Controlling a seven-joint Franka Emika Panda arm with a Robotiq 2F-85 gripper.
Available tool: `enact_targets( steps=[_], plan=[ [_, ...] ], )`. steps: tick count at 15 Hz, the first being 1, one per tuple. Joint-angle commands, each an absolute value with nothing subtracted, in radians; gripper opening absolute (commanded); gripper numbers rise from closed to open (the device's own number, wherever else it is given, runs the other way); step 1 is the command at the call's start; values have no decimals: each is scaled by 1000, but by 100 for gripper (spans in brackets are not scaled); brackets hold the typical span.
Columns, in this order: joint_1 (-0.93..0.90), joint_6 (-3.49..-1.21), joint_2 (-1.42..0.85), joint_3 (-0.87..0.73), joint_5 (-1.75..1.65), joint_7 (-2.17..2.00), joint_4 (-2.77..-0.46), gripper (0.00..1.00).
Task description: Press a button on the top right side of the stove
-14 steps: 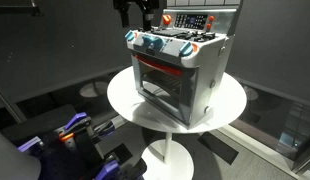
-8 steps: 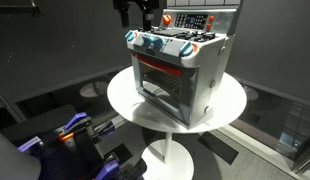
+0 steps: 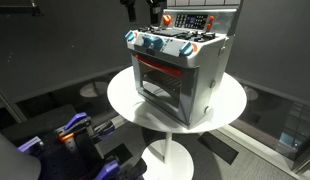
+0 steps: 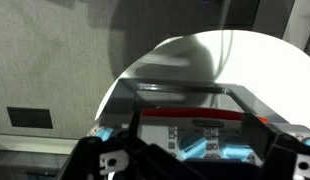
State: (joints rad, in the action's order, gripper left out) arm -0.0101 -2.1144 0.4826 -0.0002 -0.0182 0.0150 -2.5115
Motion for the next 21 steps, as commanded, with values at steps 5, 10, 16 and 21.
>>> enact_targets(
  steps=[5, 10, 16, 21],
  plan=[
    [28, -2217, 322, 10, -63, -49, -2338, 100],
    [47, -2303, 184, 10, -117, -96, -2222, 100],
    [59, -2398, 29, -2, -235, -192, -2095, 100],
    [52, -2421, -84, -30, -286, -239, -1988, 100]
  ],
)
